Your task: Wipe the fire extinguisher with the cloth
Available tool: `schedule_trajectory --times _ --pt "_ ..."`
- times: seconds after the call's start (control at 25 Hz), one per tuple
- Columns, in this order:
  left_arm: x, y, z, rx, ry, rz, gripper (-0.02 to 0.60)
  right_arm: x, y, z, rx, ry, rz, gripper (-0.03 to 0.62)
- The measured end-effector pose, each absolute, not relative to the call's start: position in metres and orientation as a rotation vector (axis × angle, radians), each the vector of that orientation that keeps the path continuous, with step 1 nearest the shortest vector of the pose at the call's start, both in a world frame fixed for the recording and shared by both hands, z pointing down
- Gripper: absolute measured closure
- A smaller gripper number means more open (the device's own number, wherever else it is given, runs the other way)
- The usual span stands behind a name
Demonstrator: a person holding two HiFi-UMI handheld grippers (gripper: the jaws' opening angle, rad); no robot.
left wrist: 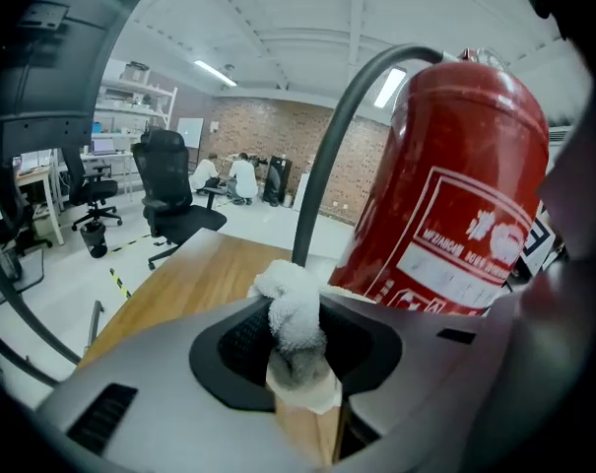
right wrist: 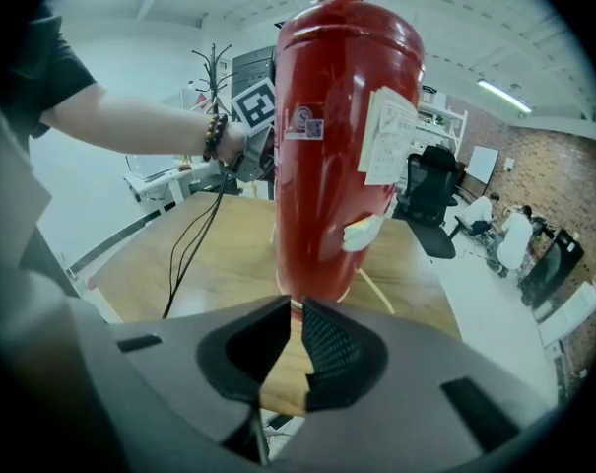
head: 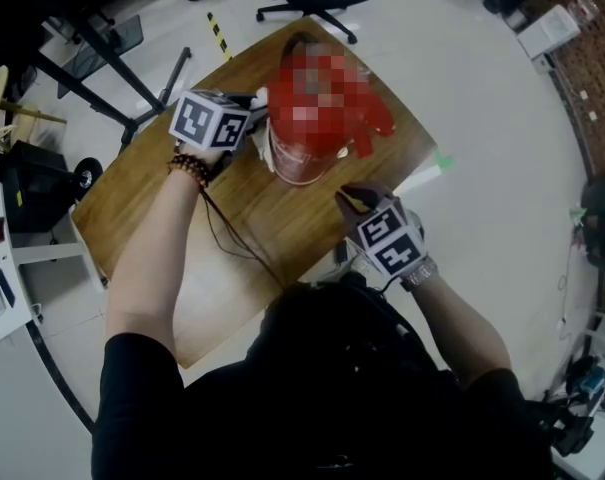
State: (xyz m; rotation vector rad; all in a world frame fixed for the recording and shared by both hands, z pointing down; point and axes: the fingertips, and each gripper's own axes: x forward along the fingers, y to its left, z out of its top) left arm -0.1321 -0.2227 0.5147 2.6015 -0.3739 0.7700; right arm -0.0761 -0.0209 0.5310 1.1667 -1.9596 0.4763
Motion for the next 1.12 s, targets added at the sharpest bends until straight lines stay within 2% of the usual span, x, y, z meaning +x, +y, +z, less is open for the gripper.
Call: schedule_trajectory --times 0.76,1.12 --pt "-0.138 -0.218 0.61 2.444 -0.449 0.889 0.474 -0.062 -0.008 0.538 1.188 -1.919 0.503 0.542" --pt "-0.143 -0.212 0.626 2.398 -0.501 0.925 0.472 -0.057 -0.001 0.538 1.199 -1.913 0.516 0.542"
